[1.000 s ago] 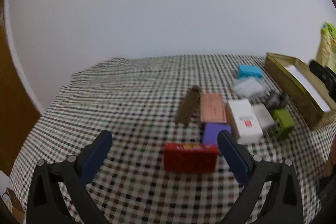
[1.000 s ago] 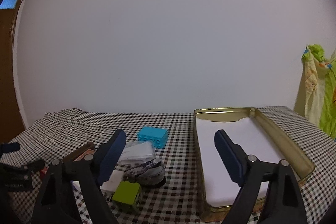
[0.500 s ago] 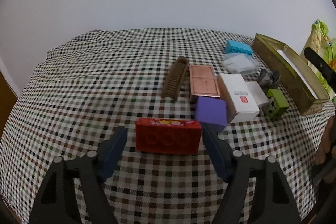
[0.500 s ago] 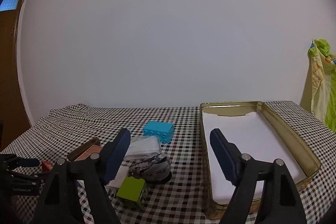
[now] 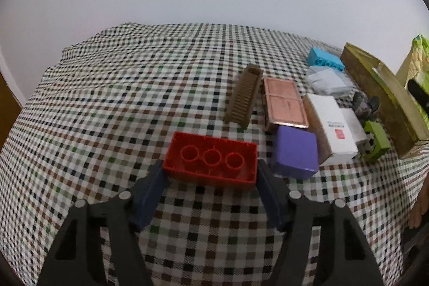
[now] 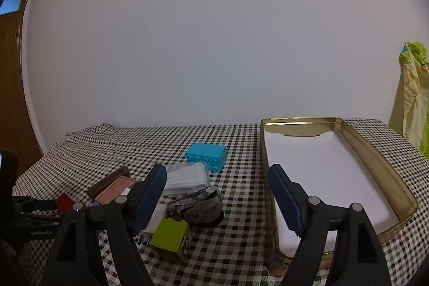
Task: Organize rigid objects
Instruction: 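Move the left gripper toward the red toy brick and grasp it, then grasp the green toy brick with the right gripper while the left gripper holds the red brick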
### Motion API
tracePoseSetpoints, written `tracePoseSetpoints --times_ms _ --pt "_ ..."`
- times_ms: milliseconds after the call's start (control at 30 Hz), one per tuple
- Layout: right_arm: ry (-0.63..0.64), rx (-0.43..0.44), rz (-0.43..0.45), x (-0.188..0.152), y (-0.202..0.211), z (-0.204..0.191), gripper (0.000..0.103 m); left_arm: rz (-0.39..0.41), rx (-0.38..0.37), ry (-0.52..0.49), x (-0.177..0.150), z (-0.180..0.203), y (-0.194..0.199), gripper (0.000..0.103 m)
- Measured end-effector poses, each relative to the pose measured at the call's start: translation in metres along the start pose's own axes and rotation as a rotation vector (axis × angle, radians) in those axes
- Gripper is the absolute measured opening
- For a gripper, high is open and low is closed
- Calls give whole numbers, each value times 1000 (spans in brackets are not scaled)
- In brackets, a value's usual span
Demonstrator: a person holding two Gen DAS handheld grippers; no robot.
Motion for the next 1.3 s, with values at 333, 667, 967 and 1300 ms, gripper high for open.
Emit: tracePoseSetpoints --times_ms 333,667,967,1300 --pt "-21 31 -93 -14 -3 8 80 118 13 -40 17 -4 27 66" --pt "3 87 -366 -61 -23 -18 65 149 -26 -8 20 -14 43 66" --pt "19 118 -467 -80 -37 -44 59 149 -11 7 20 -24 45 66" --pt "-57 197 -439 -76 -16 -21 57 158 -40 -15 23 1 47 66"
Point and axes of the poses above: each gripper's, at about its wrist camera, not at the fingertips, and y roughly against the way its jaws point, z to its right, x to its top, the point moved 9 cm from there along -y, roughly the way its jaws point, and after that the axes turned 3 degrees about -y, right-handed, at the moved point
